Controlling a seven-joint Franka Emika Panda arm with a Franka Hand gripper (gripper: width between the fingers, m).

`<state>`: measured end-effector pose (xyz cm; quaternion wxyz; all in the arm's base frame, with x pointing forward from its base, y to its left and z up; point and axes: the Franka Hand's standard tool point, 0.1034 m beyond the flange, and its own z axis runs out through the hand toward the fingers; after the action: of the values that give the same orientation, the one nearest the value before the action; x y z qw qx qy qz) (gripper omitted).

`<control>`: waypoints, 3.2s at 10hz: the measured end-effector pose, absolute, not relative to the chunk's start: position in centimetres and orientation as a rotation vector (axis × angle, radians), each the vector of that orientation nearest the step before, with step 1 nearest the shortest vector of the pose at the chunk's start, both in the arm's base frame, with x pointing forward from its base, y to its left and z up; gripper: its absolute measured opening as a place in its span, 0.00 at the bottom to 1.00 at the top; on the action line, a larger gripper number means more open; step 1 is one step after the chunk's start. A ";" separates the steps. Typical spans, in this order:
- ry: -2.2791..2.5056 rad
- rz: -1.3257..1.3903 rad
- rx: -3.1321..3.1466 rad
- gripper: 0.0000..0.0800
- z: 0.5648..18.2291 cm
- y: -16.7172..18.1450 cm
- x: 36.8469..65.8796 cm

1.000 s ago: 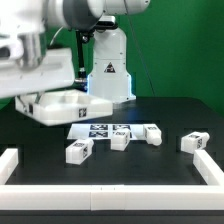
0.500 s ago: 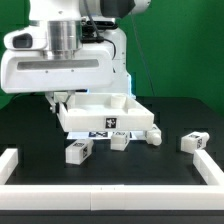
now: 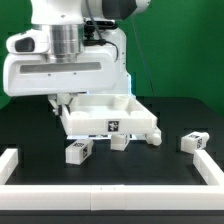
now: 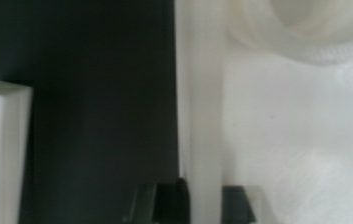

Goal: Assemble one leg

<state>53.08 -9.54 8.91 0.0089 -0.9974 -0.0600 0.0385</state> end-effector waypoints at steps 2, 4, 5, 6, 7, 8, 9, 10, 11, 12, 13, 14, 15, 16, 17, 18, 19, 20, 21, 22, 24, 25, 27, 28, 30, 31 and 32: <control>-0.037 0.106 -3.119 0.06 6.8 -6.9 55.0; 0.001 0.087 -3.109 0.06 6.1 -5.9 55.3; 0.002 0.088 -3.110 0.06 6.0 -5.9 55.3; 0.001 0.090 -3.109 0.06 6.0 -5.9 55.2; 0.013 0.095 -3.109 0.06 5.8 -5.8 55.3; 0.029 0.105 -3.109 0.06 5.3 -5.3 55.8; 0.047 0.107 -3.110 0.06 4.6 -4.4 56.5; 0.054 0.093 -3.113 0.06 3.7 -3.7 57.2; 0.052 0.084 -3.116 0.06 2.5 -2.9 57.7; 0.065 0.079 -3.119 0.06 1.7 -2.1 58.1; 0.071 0.084 -3.128 0.06 1.2 -2.0 58.3; 0.060 0.088 -3.138 0.06 0.8 -2.0 58.3; 0.023 0.078 -3.137 0.06 0.8 -2.1 58.4; 0.031 0.078 -3.134 0.06 0.8 -2.0 58.3; 0.031 0.079 -3.134 0.06 0.8 -2.0 58.3; 0.030 0.079 -3.134 0.17 0.8 -2.0 58.3; 0.033 0.084 -3.132 0.35 1.0 -2.0 58.3; 0.047 0.133 -3.122 0.57 2.5 -1.8 57.8; 0.076 0.193 -3.110 0.57 4.2 -1.5 57.2; 0.131 0.313 -3.094 0.73 5.7 -1.1 56.2; 0.132 0.322 -3.092 0.81 6.5 -0.7 56.6; 0.132 0.324 -3.092 0.81 6.5 -0.7 56.5; 0.186 0.339 -3.079 0.81 6.5 -0.7 56.2; 0.288 0.405 -3.044 0.81 6.9 -1.0 54.8; 0.414 0.541 -2.957 0.81 8.2 -1.8 51.7; 0.417 0.646 -2.912 0.81 8.9 -2.2 50.6; 0.394 0.770 -2.874 0.81 8.9 -1.9 50.3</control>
Offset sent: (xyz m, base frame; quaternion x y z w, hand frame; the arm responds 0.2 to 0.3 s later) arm 0.0000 0.0000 0.0000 0.0000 0.0000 0.0000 1.0000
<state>50.27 -1.93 8.92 0.0702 -0.9552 0.1310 0.2561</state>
